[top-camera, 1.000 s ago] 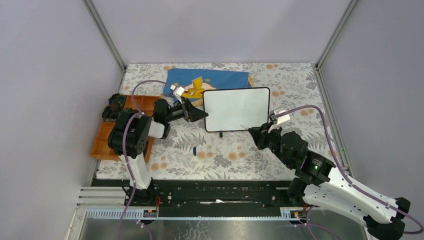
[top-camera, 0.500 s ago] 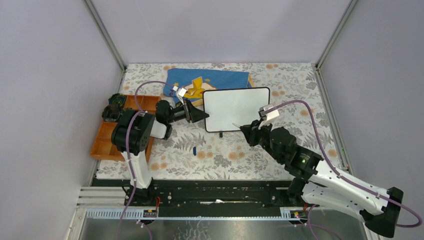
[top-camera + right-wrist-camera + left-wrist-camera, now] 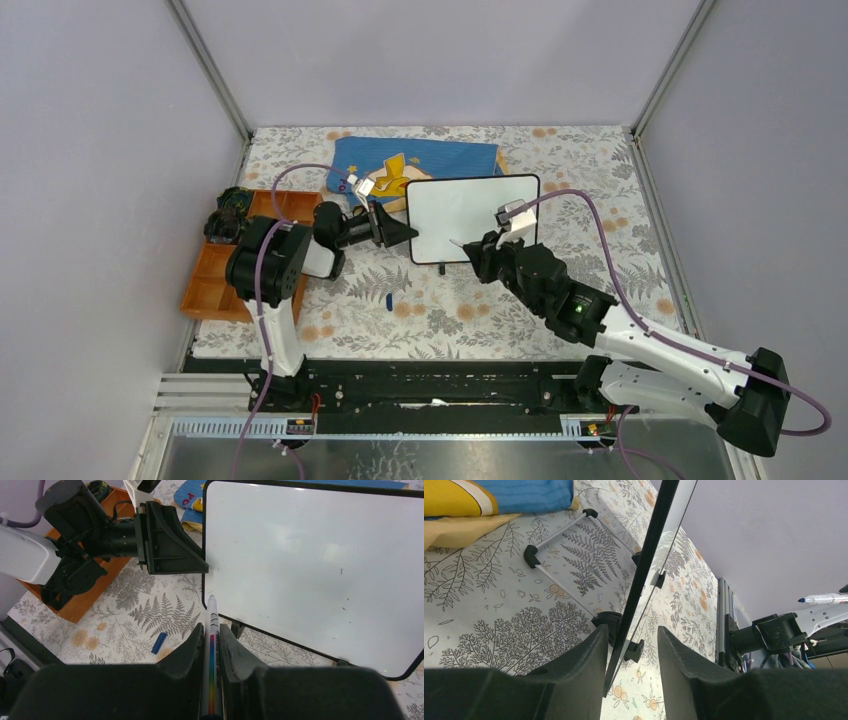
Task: Write a sentence on the whiteboard
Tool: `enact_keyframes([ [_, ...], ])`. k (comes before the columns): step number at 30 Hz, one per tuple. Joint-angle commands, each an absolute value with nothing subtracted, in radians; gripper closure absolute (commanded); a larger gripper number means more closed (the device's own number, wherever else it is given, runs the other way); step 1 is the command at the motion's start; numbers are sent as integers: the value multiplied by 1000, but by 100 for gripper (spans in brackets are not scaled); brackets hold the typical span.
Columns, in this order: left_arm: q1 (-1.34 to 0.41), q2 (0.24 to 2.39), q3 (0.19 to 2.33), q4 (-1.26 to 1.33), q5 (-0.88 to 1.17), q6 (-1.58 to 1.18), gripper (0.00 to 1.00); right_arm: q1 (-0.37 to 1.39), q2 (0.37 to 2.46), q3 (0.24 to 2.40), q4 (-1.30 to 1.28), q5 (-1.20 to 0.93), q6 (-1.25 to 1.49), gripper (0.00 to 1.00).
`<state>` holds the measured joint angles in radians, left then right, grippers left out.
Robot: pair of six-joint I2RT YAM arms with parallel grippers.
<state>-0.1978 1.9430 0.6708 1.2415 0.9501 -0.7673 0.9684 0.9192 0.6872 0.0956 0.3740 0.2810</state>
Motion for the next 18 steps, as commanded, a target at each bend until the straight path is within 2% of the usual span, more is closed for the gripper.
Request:
enact_keyframes([
  [1, -207, 1968, 687, 1299, 956, -749, 52, 970, 939, 738, 216, 381, 272, 100],
  [11, -209, 1991, 703, 1283, 960, -751, 48, 970, 970, 738, 252, 389, 272, 100],
  [18, -218, 1992, 709, 1266, 962, -743, 53, 971, 985, 741, 260, 421, 265, 100],
])
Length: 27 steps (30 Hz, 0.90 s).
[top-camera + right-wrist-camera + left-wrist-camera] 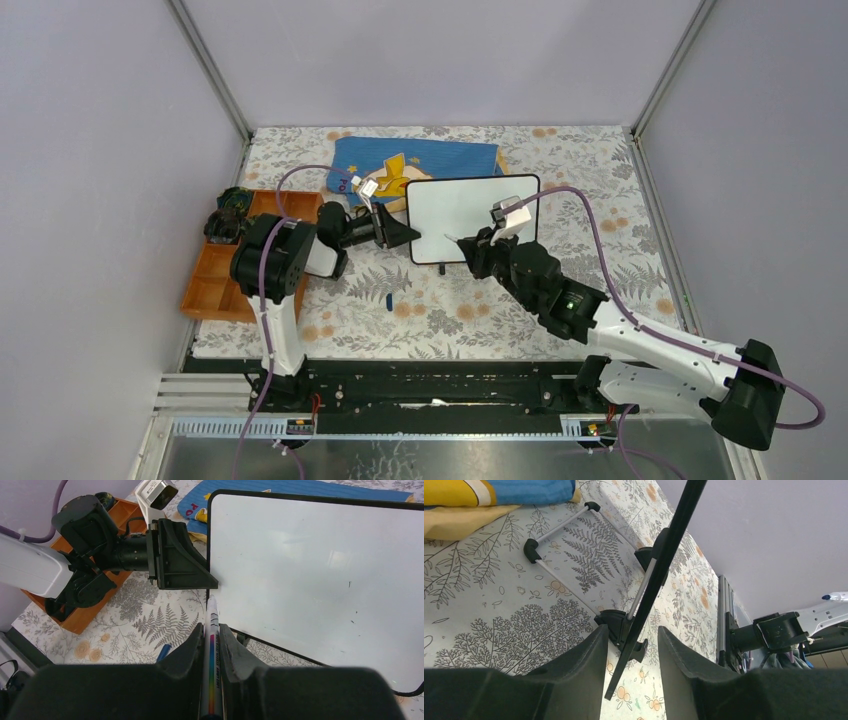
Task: Write a sentence on the whiteboard
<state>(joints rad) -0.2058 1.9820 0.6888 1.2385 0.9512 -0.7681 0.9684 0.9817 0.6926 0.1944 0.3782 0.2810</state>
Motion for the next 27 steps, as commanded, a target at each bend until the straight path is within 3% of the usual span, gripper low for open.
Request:
enact_keyframes([
  [1, -217, 1991, 709, 1262, 963, -740, 54, 971, 986, 742, 258, 432, 263, 100],
  [23, -219, 2008, 718, 1264, 957, -742, 66, 971, 1033, 743, 317, 509, 228, 100],
  [27, -219, 2006, 715, 1259, 956, -736, 70, 971, 1063, 724, 383, 516, 184, 96],
])
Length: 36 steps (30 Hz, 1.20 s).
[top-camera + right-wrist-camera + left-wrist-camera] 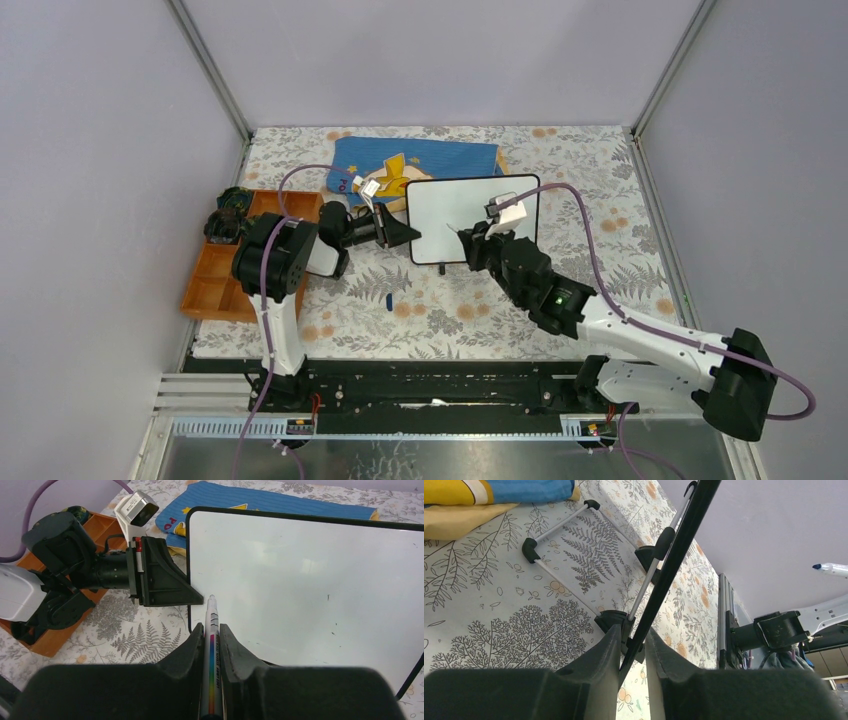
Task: Write a sentence on the whiteboard
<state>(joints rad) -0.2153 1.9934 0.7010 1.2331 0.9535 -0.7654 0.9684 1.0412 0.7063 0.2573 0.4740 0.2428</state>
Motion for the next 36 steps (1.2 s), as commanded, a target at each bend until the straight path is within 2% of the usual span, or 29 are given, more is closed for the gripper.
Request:
enact_keyframes([
  [1, -219, 2004, 715, 1255, 955, -732, 72, 971, 1067, 711, 408, 514, 172, 95],
  [5, -219, 2006, 716, 1245, 954, -723, 77, 971, 1085, 692, 448, 504, 153, 96],
  [7, -219, 2008, 715, 1244, 954, -722, 79, 971, 1103, 695, 458, 502, 148, 100],
  [23, -219, 2010, 695, 1222, 947, -665, 100, 970, 1292, 705, 702, 586, 61, 100],
  [36, -219, 2013, 681, 1238, 942, -651, 100, 971, 1426, 742, 807, 628, 24, 100],
])
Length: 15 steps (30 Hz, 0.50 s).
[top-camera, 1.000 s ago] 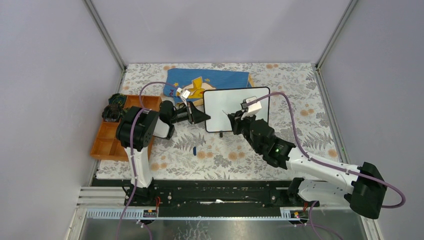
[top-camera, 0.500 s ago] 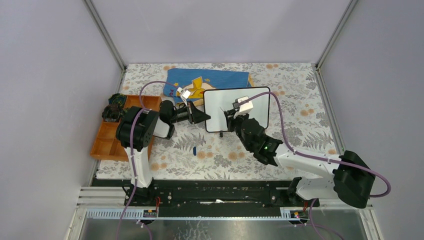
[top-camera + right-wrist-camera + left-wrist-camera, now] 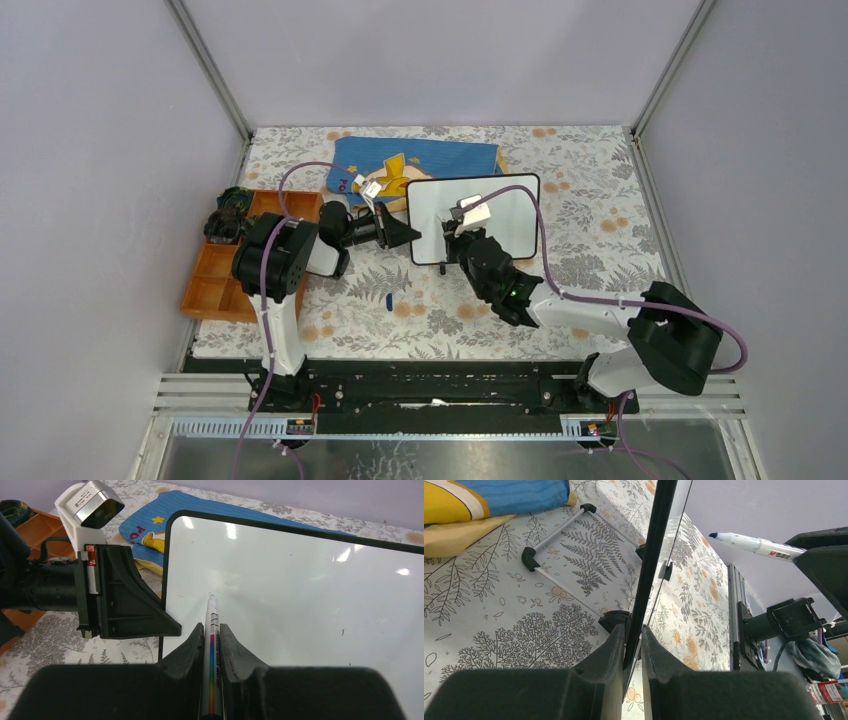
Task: Write a sentence on the whiteboard
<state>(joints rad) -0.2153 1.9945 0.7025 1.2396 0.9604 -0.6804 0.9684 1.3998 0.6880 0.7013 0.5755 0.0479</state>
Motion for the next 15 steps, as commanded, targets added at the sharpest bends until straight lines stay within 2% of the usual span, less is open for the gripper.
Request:
enact_keyframes([
  [1, -219, 2013, 681, 1238, 941, -650, 100, 971, 1434, 747, 817, 630, 20, 100],
  [15, -228, 2003, 681, 1203, 939, -621, 100, 960, 1502, 812, 875, 607, 5, 100],
])
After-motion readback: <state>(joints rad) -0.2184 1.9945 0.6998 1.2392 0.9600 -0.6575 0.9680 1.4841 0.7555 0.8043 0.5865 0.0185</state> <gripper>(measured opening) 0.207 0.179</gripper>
